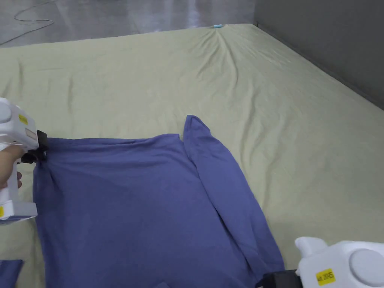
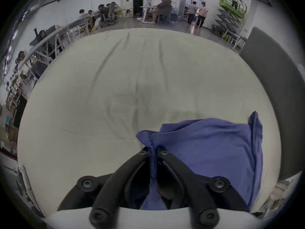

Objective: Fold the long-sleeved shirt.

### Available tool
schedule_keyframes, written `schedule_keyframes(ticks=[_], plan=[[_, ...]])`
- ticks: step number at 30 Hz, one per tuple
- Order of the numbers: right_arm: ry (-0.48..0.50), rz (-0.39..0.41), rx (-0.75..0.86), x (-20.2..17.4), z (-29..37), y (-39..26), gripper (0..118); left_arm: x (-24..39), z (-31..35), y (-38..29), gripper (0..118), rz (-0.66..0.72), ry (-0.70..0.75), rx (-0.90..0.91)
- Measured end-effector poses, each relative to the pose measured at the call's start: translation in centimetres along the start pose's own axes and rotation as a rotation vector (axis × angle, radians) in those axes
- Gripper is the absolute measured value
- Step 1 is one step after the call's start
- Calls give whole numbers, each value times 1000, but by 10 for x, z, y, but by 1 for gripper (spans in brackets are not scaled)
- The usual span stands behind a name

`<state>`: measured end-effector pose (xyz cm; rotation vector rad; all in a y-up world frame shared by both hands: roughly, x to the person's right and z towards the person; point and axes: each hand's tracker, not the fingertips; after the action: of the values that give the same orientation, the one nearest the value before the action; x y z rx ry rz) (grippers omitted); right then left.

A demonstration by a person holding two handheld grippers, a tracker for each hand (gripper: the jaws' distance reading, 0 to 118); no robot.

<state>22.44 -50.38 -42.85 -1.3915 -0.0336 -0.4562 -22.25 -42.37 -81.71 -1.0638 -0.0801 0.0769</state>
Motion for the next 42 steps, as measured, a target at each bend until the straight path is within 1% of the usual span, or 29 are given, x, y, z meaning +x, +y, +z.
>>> schedule_keyframes(ticks=[1,2,3,4,5,6,7,8,9,10,12,13,14,15,18,21,26,27,30,31,32,33,34,35,38,40,41,42], plan=[[-172,51,26,-11,-1,0,81,-1,4,1,0,-3,3,5],[-218,99,4,-20,-4,0,76,-2,7,2,0,-5,2,6],[-228,121,12,-25,-3,-3,69,-3,11,3,0,-10,2,7],[-221,147,51,-29,3,-6,49,0,16,1,0,-17,7,12],[-249,177,74,-34,8,-6,5,0,22,1,0,-17,11,18],[-286,225,92,-37,11,-6,0,-1,27,2,0,-16,7,23],[-262,260,104,-34,15,-10,0,-2,34,3,0,-13,-6,31],[-252,244,87,-34,17,-10,0,0,41,1,0,-5,-16,40],[-250,245,85,-34,20,-11,0,-1,49,2,0,-1,-23,46],[-227,243,110,-34,28,-12,0,-2,57,3,0,0,-31,52],[-147,213,160,-27,52,-15,0,-2,79,0,0,9,-48,69],[-140,224,200,-30,69,-15,0,-4,92,1,0,23,-62,74],[-139,260,245,-34,86,-14,0,-7,105,3,0,33,-79,78],[-158,317,280,-35,108,-11,0,-11,121,6,0,41,-90,84],[-247,419,419,-49,167,7,0,-23,171,18,0,88,-104,135],[-305,488,539,-59,229,43,0,-34,230,34,0,103,-97,228],[-414,511,740,-83,326,117,0,-64,318,67,0,185,-99,365],[-423,511,771,-90,345,135,0,-70,334,75,0,201,-111,387],[-452,522,854,-122,390,182,0,-78,368,96,0,268,-150,435],[-468,552,871,-136,404,197,0,-81,378,103,0,287,-182,445],[-456,541,870,-150,420,212,0,-81,387,108,0,306,-192,466],[-434,519,875,-162,435,226,0,-79,395,116,0,308,-166,465],[-411,517,882,-172,449,236,0,-78,401,122,0,314,-148,473],[-413,526,902,-184,461,249,0,-77,409,130,0,317,-136,489],[-514,506,991,-214,493,277,0,-74,427,147,0,339,-135,545],[-528,484,1046,-223,514,298,0,-73,438,160,0,357,-152,576],[-527,448,1056,-228,526,307,0,-73,444,167,0,367,-162,593],[-515,435,1062,-233,537,313,0,-71,451,174,0,374,-176,609]])
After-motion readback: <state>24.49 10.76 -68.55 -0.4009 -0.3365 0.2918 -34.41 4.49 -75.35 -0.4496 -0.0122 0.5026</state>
